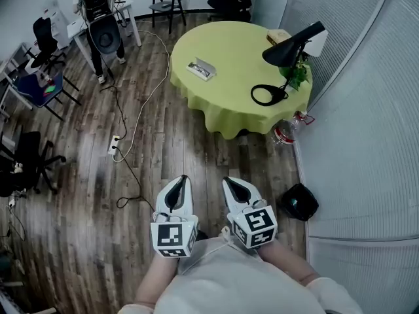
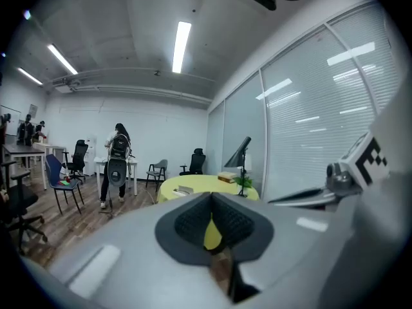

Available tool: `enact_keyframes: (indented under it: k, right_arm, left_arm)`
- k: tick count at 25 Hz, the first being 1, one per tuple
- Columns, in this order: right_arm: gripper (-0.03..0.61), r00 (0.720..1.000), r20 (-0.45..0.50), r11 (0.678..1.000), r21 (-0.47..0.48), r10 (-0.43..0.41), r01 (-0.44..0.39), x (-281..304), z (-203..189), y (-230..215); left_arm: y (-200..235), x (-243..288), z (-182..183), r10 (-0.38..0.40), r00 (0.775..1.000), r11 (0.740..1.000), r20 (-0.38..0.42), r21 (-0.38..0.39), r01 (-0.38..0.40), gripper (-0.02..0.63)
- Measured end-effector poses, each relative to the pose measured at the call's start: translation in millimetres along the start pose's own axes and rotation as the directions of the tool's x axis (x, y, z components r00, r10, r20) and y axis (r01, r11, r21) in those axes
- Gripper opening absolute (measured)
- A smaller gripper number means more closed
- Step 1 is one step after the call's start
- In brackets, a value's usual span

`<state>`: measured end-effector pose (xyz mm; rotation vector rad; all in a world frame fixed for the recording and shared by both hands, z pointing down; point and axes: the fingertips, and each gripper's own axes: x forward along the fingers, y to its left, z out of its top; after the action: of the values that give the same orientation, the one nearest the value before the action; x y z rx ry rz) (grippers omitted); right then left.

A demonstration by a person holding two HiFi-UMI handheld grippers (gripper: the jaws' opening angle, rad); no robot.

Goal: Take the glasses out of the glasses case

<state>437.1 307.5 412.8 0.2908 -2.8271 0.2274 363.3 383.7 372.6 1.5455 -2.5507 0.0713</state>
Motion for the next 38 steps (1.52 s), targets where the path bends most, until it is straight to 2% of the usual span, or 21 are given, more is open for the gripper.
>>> enact_keyframes:
  k: [3,8,12,17,24,31,38]
  right_arm:
    - [-0.002,1.000,-0.007,0.999,0.044,-0.014,0.014,7.9,-1.9,-1.7]
    - [-0.002,0.999,-0.017,0.998,0.057,-0.035,0.036,33.0,0.1,8.0]
    - [-0.002,0.999,-0.026,0.995,0.098,-0.031,0.034,68.8,4.0,29.0]
    - [-0.002,1.000,-0.021,0.994,0.103,-0.018,0.020,117.0,9.1,58.9]
    - [-0.002,0.997,-0.079,0.995,0.099,-0.002,0.010,165.4,5.0,76.4]
    - [-0.002,0.992,-0.121,0.996,0.085,0.029,-0.019,224.1,3.8,61.8]
    - [-0.001,0.990,-0.123,0.995,0.085,0.071,-0.061,312.9,39.0,14.2]
  left_arm:
    - [6.7,5.4,-1.7,-0.011,1.000,1.000,-0.004,-0.005,0.011,0.006]
    - [33.9,13.4,-1.3,-0.038,0.999,0.999,-0.006,0.000,0.038,0.006]
    - [70.9,20.1,5.0,-0.062,0.998,0.998,-0.002,0.018,0.062,0.006]
    - [122.7,26.7,2.6,-0.058,0.998,0.998,-0.004,0.039,0.058,0.006]
    - [175.6,38.3,-9.9,-0.016,0.999,1.000,-0.032,-0.021,0.015,0.006]
    - [223.0,77.7,-22.4,0.046,0.997,0.994,-0.055,-0.091,-0.051,0.006]
    - [260.3,169.0,-3.9,0.064,0.997,0.991,-0.044,-0.118,-0.069,0.006]
